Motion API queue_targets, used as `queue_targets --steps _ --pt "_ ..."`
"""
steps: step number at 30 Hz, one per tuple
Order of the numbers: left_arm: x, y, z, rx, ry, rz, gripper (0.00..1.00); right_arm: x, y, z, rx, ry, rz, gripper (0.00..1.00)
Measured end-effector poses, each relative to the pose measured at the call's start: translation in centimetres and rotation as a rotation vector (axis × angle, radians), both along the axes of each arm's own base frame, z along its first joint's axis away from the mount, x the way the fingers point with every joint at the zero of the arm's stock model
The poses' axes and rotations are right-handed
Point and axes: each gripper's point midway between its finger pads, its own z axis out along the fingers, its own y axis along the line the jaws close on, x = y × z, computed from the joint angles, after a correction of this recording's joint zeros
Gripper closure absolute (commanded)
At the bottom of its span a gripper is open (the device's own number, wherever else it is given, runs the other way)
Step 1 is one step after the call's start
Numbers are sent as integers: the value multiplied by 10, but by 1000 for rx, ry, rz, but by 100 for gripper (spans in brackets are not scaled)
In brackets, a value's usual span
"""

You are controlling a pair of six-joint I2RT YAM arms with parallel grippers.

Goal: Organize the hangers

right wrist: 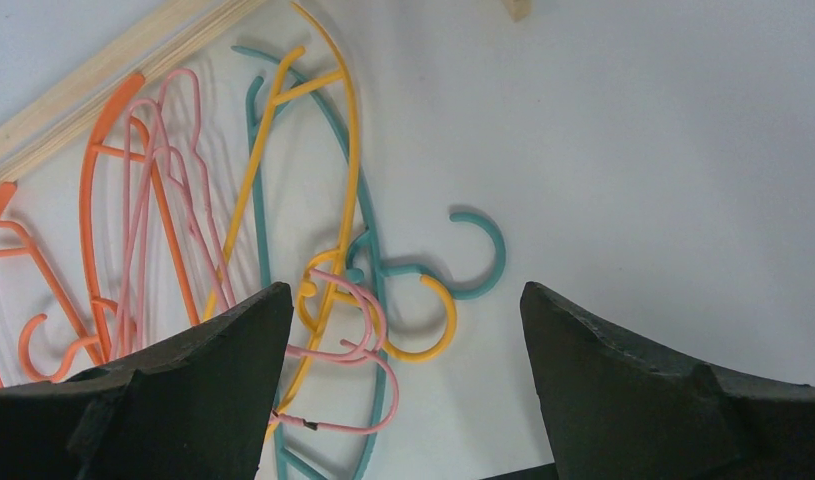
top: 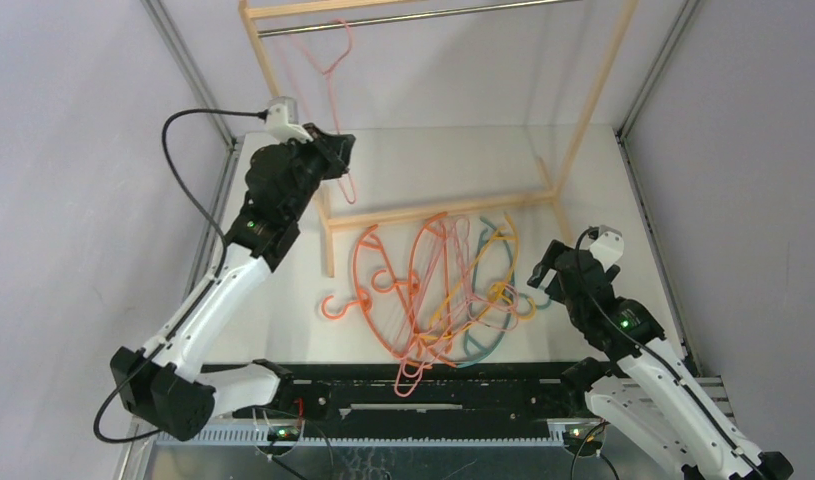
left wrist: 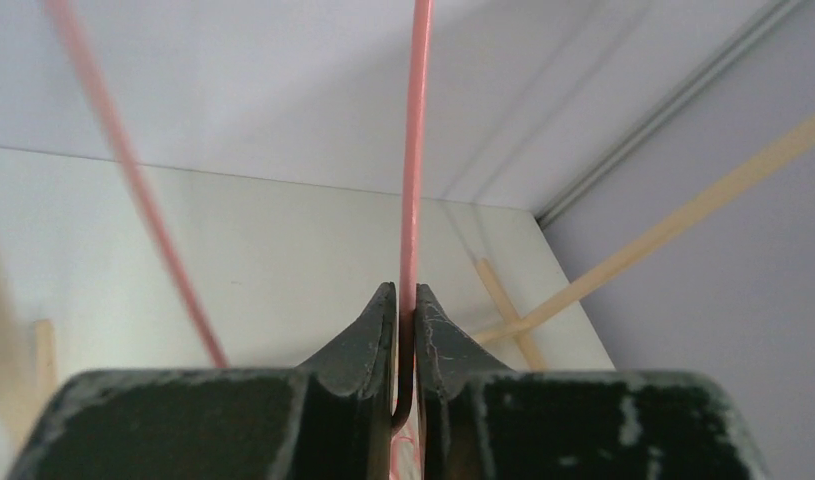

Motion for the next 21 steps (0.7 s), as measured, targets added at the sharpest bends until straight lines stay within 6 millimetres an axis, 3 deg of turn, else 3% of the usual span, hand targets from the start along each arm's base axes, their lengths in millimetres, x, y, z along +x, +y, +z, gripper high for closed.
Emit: queue_targets --steps 6,10,11,12,15,21 --pt "-13 38 1 -29 -7 96 85 -4 0 1 10 0 6 8" --pt "-20 42 2 -30 -6 102 68 -6 -1 1 14 -5 7 8" --pt "-20 42 0 -26 1 101 59 -7 -1 0 14 -3 8 7" --pt "-21 42 -2 -21 9 98 35 -8 -2 0 13 -1 8 7" --pt "-21 41 -13 -2 46 89 3 -8 -2 0 16 -6 8 6" --pt "-24 42 -21 20 92 93 0 -9 -2 3 23 -19 8 5"
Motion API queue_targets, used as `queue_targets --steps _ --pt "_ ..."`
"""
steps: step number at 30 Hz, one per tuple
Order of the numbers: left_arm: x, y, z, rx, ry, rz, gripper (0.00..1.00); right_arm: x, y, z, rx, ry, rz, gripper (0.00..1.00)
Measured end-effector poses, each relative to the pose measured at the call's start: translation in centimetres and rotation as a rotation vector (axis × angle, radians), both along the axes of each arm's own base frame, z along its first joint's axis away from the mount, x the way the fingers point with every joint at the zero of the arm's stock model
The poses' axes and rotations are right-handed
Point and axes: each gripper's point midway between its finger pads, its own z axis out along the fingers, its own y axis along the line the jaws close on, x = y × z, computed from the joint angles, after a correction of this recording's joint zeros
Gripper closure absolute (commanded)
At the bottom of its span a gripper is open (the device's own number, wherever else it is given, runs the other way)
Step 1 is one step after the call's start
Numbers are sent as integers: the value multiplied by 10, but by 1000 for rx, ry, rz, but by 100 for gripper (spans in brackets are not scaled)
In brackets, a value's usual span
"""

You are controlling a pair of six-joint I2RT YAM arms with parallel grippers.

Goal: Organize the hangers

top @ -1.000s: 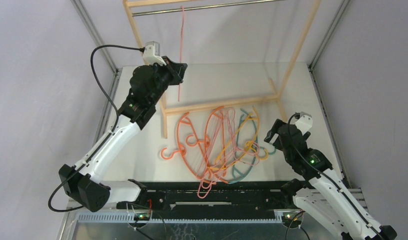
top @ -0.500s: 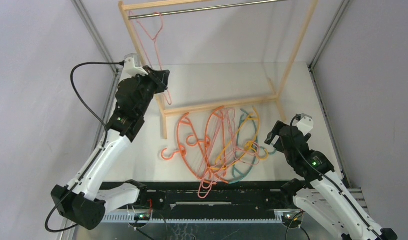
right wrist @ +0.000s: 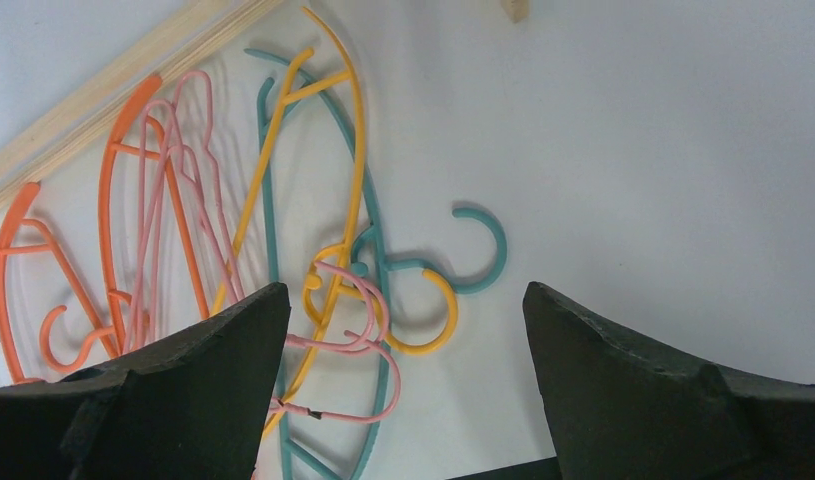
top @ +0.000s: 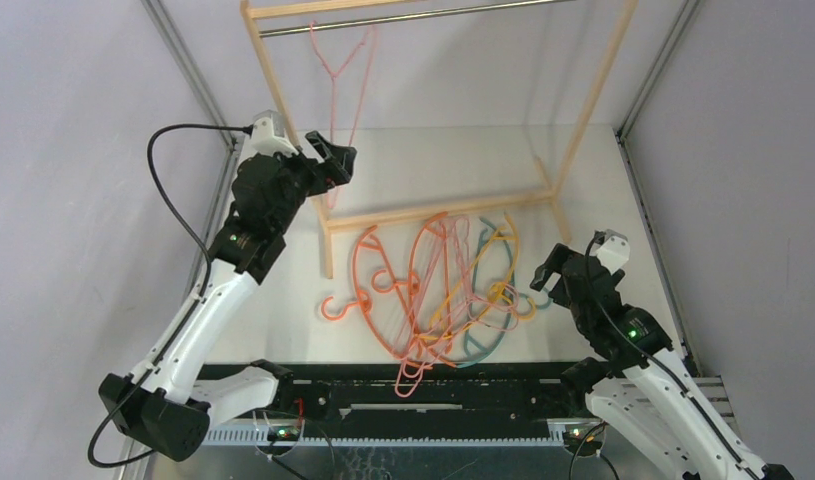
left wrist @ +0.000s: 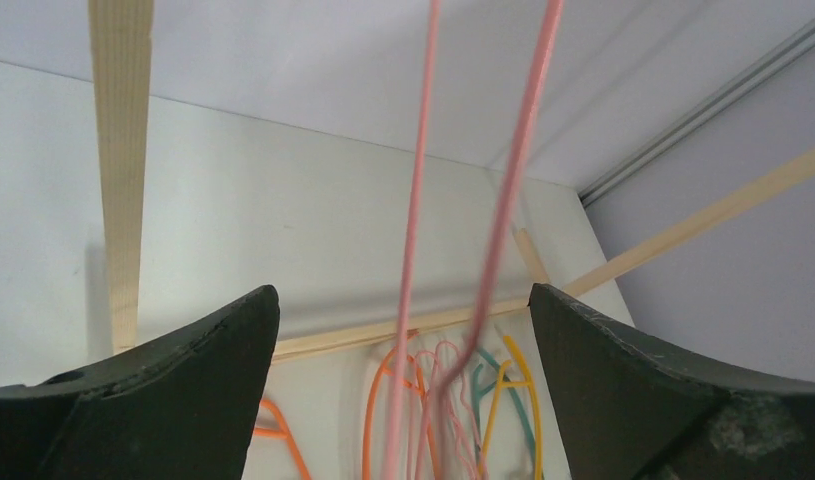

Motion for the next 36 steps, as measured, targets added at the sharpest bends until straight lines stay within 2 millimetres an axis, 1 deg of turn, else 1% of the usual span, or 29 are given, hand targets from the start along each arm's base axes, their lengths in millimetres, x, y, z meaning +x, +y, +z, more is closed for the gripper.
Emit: queue_targets --steps 3,6,9,11,15,18,20,22,26,28,31,33,34,36 --pt "-3 1 6 5 -1 -2 1 0 0 2 4 -8 0 5" --pt "-16 4 11 12 -4 -7 1 0 0 2 5 -10 0 5" --pt "-39 3 26 34 -28 -36 1 0 0 2 6 -11 1 5" --pt "-60 -4 45 46 -69 -77 1 0 0 2 7 -11 2 6" --pt "-99 -21 77 93 -150 -168 1 1 3 3 16 -12 11 6" --pt "-114 -25 79 148 -160 -193 0 2 5 2 23 -10 18 7" --pt "-116 -19 73 188 -146 -175 1 1 6 2 25 -8 21 7" --pt "-114 -13 62 223 -122 -148 1 1 6 2 28 -8 20 8" --pt "-112 -2 31 293 -54 -104 1 0 6 3 39 -13 16 8" --pt "-112 -1 19 318 -26 -99 1 -1 6 4 45 -17 14 8" --pt "-117 -9 6 344 -6 -125 2 -3 5 5 51 -24 12 8" --pt "-122 -19 0 356 -1 -162 4 -3 5 6 53 -25 11 8" --pt "-124 -26 -7 365 5 -184 5 -3 5 6 53 -25 11 9" --pt "-127 -39 -28 396 33 -228 8 -3 5 6 54 -26 11 9"
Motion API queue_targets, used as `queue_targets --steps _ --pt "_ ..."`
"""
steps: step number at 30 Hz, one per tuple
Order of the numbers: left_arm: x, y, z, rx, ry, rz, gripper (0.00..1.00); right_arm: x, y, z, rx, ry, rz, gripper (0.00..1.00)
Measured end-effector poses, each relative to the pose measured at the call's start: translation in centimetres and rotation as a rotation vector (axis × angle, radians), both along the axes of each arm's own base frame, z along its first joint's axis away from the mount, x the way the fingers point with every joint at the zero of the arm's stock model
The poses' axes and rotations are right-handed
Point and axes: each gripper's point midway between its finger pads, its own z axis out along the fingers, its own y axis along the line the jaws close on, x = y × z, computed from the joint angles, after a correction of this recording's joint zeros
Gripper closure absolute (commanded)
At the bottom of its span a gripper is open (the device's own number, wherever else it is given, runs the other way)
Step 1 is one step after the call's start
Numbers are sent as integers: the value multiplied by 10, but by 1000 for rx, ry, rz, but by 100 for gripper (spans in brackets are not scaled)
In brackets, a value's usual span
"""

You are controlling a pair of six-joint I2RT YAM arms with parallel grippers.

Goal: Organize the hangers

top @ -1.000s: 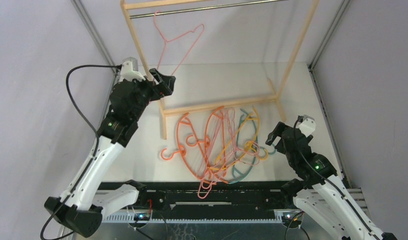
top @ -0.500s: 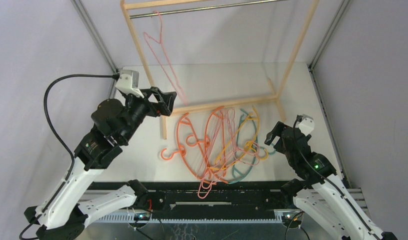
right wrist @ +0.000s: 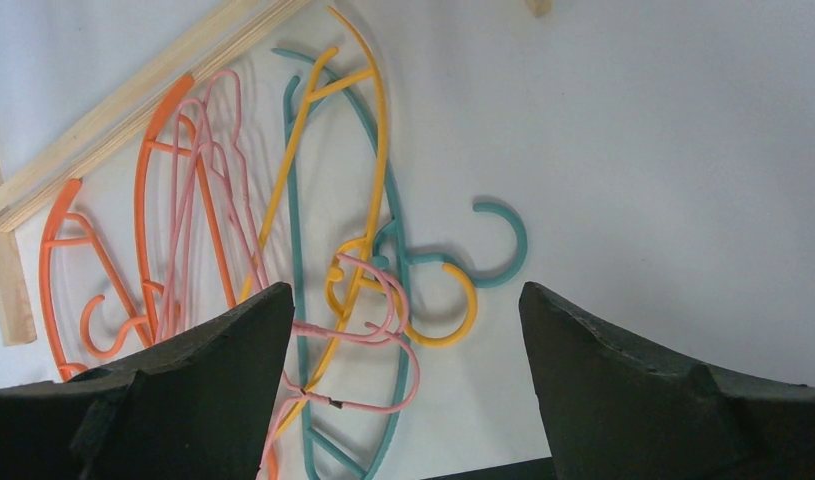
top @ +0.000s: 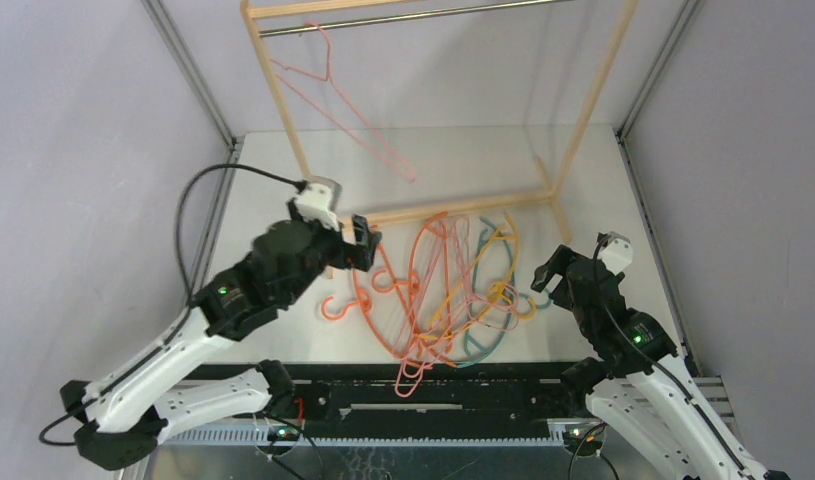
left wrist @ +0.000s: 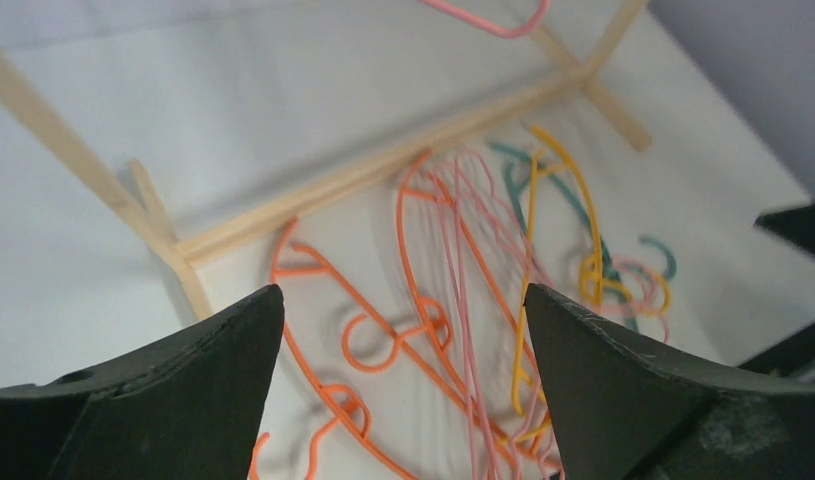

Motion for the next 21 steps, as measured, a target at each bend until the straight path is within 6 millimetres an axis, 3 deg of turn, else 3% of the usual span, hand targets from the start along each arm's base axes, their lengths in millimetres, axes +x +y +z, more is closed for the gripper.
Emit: queue_targets --steps 3,4,8,10,15,21 --pt "-9 -26 -48 58 81 -77 11 0 1 0 3 1 2 9" --pt "-14 -38 -72 93 122 -112 11 0 1 0 4 2 2 9" --pt "-45 -75 -160 255 271 -260 12 0 1 -1 4 6 4 9" --pt "-62 -85 -187 323 316 -318 12 0 2 -2 1 11 4 9" --pt "-86 -111 -203 381 333 -416 14 2 2 -8 -13 40 1 11" --pt "-90 -160 -187 347 317 -485 20 2 3 -13 -13 64 -9 11"
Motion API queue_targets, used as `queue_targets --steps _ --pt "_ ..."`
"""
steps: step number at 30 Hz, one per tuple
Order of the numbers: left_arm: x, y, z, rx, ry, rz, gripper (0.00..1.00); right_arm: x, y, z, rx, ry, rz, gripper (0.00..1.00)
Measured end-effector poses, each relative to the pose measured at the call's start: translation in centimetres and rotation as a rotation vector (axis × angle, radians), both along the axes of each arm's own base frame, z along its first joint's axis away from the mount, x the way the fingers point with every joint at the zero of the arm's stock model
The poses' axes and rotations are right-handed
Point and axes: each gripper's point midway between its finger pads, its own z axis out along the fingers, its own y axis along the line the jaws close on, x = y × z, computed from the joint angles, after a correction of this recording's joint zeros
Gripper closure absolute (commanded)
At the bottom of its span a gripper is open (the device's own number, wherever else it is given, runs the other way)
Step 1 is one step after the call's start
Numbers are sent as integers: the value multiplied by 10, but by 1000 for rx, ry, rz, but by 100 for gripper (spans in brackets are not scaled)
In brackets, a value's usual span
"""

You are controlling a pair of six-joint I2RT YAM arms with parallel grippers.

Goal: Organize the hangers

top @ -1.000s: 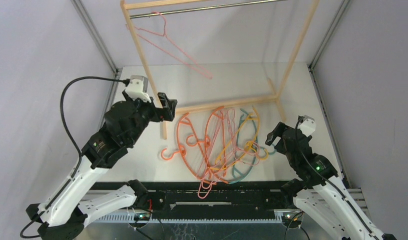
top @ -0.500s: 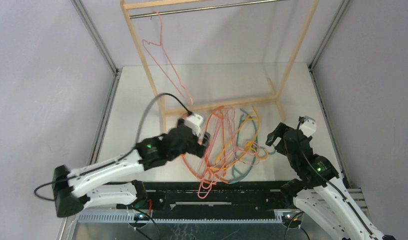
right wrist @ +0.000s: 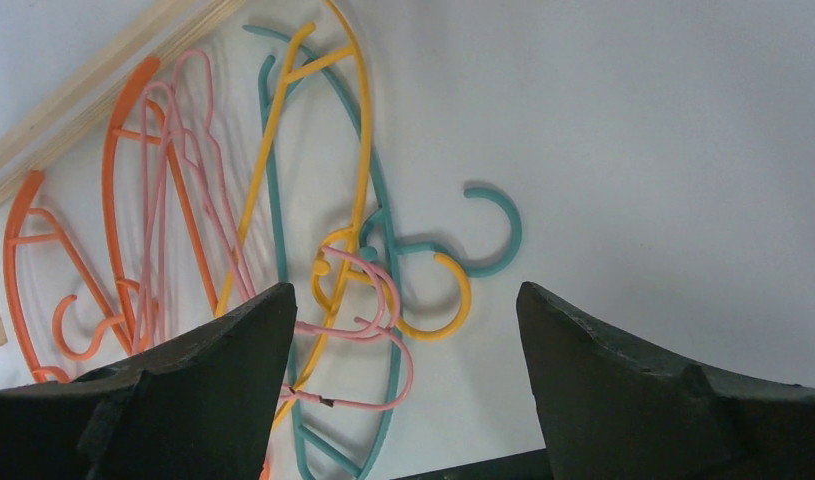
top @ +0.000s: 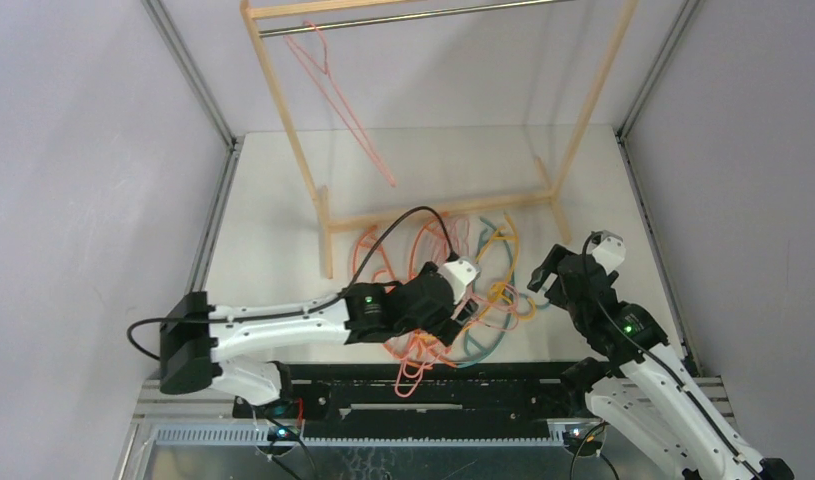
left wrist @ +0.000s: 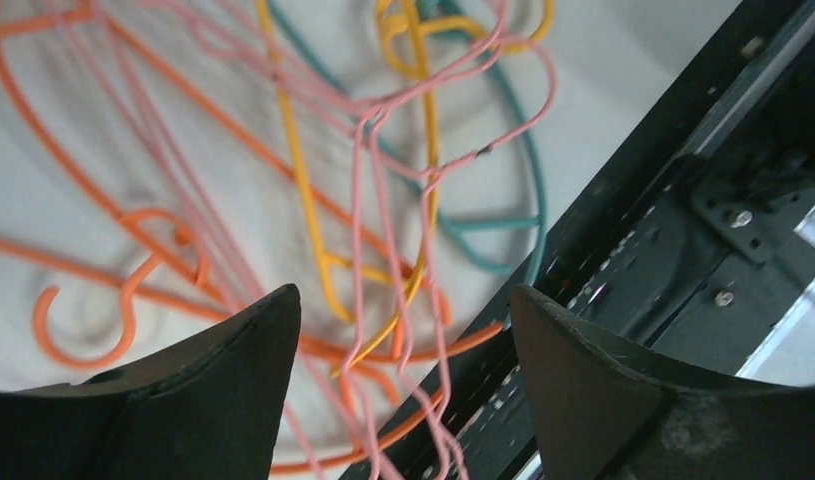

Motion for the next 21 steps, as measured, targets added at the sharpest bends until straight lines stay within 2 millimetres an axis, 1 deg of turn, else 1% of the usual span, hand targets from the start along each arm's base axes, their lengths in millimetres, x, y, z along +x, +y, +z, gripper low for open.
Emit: queue_targets --steps 3,5,7,8,11,14,16,21 --pt "3 -30 2 -19 1 -25 24 -1 -2 0 3 -4 -12 12" --pt "5 -44 -7 -11 6 -35 27 -2 -4 1 9 -12 -20 13" --pt "5 -51 -20 8 19 -42 34 -4 -6 4 20 -26 -30 14" --pt "5 -53 -30 27 28 -47 36 -4 -7 5 26 -33 -36 14" --pt "5 -55 -52 71 43 -50 37 -7 -10 7 41 -41 -52 14" --pt "8 -56 -66 94 49 -47 38 -9 -10 6 50 -38 -56 14" --pt "12 -57 -72 98 53 -44 39 -11 -9 5 55 -32 -55 15" --pt "32 -53 -77 96 52 -17 41 -12 -8 4 67 -26 -53 15"
